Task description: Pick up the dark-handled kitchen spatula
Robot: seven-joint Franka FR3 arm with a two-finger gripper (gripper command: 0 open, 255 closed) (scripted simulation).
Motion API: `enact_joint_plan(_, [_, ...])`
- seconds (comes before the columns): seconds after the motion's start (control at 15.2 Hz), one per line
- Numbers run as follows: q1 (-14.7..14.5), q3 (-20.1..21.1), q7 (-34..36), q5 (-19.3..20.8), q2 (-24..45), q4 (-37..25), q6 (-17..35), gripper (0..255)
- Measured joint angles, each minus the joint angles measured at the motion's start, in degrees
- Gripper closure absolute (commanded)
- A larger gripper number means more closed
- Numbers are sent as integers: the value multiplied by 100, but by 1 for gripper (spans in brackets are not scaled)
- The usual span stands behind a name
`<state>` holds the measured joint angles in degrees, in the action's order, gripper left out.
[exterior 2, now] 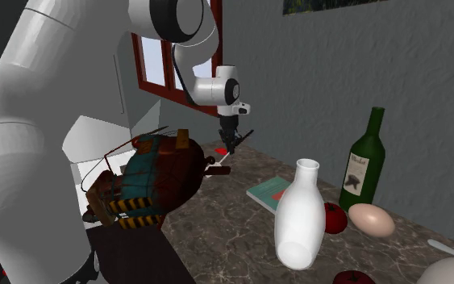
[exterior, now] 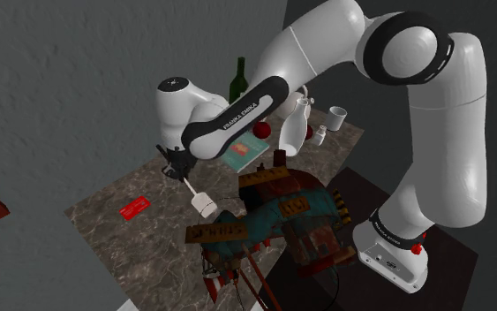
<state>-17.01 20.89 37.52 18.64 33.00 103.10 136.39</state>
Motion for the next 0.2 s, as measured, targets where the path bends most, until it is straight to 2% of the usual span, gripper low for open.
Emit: enact_joint_plan(0.2, [42,48,-55,-69,-132,-10,-137,255])
